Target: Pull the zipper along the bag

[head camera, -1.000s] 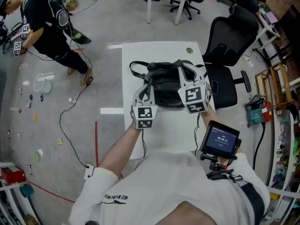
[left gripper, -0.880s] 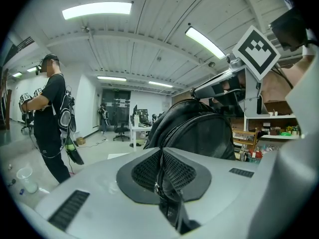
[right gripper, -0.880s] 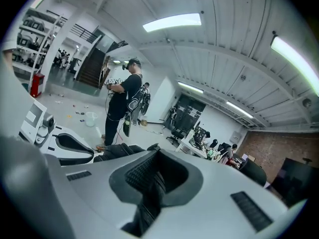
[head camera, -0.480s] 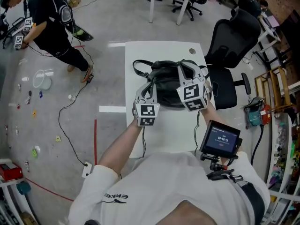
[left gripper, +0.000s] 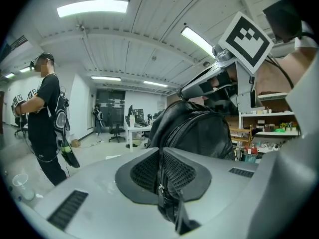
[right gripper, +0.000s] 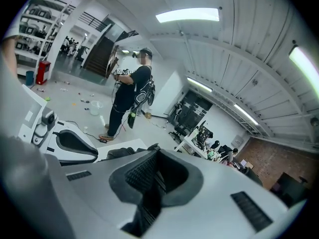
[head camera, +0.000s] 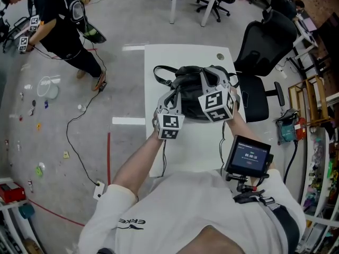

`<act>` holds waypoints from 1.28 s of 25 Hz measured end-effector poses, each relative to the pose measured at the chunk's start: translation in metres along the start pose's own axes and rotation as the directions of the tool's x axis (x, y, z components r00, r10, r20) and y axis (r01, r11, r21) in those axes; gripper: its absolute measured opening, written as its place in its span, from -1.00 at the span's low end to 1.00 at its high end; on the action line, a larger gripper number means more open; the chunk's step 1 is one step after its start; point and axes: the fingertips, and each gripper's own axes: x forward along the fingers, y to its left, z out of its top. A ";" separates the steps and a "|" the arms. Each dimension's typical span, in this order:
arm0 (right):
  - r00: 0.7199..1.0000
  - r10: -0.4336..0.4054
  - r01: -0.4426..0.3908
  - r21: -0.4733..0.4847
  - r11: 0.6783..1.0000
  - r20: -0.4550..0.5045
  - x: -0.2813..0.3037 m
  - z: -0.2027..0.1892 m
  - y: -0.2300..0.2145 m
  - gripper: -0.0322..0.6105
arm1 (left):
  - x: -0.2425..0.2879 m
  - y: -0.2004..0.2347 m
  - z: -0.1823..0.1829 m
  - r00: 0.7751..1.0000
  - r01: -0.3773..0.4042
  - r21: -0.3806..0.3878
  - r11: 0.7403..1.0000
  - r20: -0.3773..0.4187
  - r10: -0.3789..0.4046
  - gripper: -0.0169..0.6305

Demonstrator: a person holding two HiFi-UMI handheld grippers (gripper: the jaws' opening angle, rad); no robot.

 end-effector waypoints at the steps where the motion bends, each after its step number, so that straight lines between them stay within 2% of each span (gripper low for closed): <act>1: 1.000 0.000 0.000 -0.006 1.000 -0.004 0.000 0.000 0.000 -0.84 | 0.000 -0.002 0.001 1.000 0.005 0.001 1.000 0.002 -0.005 -0.93; 12: 0.998 0.029 -0.034 -0.079 0.996 -0.060 0.007 0.012 0.008 -0.84 | -0.001 -0.004 0.007 0.999 0.031 0.013 0.999 0.027 -0.031 -0.93; 15: 0.996 0.042 -0.052 -0.123 0.991 -0.080 0.009 0.011 0.006 -0.84 | 0.001 -0.002 0.010 0.999 0.030 0.007 1.000 0.042 -0.030 -0.93; 18: 0.993 0.061 -0.080 -0.188 0.979 -0.100 0.012 0.011 0.005 -0.84 | 0.004 -0.005 0.010 0.998 0.052 0.000 0.999 0.047 -0.052 -0.93; 26: 0.980 0.137 -0.171 -0.268 0.948 -0.144 0.017 0.017 0.004 -0.84 | 0.006 -0.009 0.014 0.996 0.062 0.002 0.998 0.057 -0.062 -0.93; 32: 0.960 0.218 -0.269 -0.357 0.895 -0.178 0.022 0.017 0.004 -0.84 | 0.003 -0.004 0.017 0.996 0.053 0.025 0.998 0.077 -0.054 -0.93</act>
